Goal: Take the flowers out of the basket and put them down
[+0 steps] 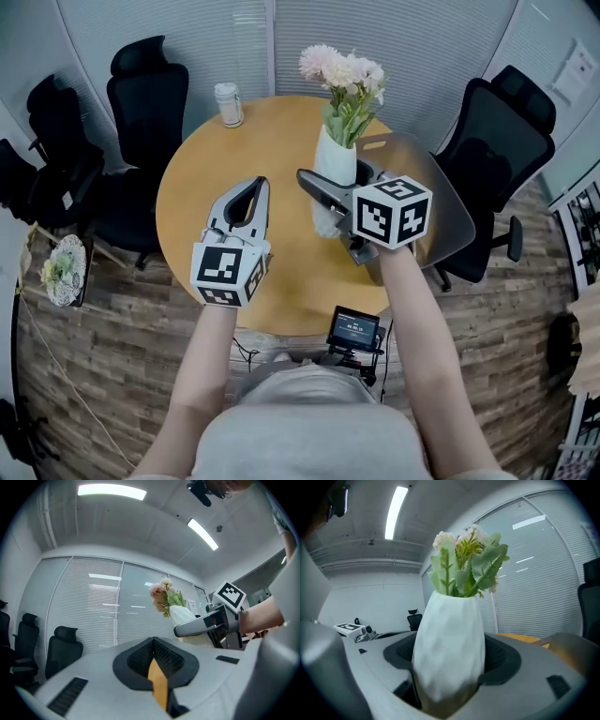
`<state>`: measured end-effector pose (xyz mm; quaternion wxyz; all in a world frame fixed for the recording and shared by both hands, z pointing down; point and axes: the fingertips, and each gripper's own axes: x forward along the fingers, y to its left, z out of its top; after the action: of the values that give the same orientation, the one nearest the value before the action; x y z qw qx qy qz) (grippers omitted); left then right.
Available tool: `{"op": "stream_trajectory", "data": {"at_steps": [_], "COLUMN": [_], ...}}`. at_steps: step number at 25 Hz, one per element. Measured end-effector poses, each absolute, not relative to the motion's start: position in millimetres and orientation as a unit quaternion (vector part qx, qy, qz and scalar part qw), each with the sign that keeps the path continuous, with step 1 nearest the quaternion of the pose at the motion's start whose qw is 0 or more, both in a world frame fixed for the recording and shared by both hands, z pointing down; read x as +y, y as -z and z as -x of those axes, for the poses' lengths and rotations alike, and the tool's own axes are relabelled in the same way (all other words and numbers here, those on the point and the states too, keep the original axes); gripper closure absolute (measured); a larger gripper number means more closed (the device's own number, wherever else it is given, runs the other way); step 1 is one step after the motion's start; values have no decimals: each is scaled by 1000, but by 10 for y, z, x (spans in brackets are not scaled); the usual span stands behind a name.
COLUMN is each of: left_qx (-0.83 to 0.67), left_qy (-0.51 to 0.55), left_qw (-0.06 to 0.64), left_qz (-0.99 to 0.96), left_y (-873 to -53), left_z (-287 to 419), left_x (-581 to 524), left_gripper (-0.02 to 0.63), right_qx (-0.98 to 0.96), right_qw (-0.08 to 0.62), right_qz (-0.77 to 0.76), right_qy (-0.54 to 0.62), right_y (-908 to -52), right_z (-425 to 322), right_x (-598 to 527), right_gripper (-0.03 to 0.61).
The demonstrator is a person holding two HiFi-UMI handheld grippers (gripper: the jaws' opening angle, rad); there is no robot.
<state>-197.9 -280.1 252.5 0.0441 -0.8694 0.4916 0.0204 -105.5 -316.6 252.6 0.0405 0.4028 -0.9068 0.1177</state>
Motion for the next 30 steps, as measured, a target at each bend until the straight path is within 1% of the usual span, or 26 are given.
{"op": "stream_trajectory", "data": {"at_steps": [13,22,27,30], "left_qx": [480,483,479,480], "left_qy": [-24,-25,-9,-8], "left_qw": [33,55,78,80], "left_qz": [876,874,874,874], "left_y": [-2639,-2669,-2803,-2880], "left_z": [2198,2193,2158,2135], "left_x": [-2871,-2929,-2911,-2907], "left_gripper": [611,611,611,611], "right_qx": [-911,-915,-913,-913], "right_qw": [-3,-12,-33,-42], "right_qz": [-401,-398,-404,-403], "right_qy": [-94,-64,-57,-52], "right_y": [-2536,-2555,-2606,-2653], "right_z": [1400,1459,1440,1452], "right_x": [-3240,-3268,-3276,-3298], "right_gripper": [192,192,192,192]}}
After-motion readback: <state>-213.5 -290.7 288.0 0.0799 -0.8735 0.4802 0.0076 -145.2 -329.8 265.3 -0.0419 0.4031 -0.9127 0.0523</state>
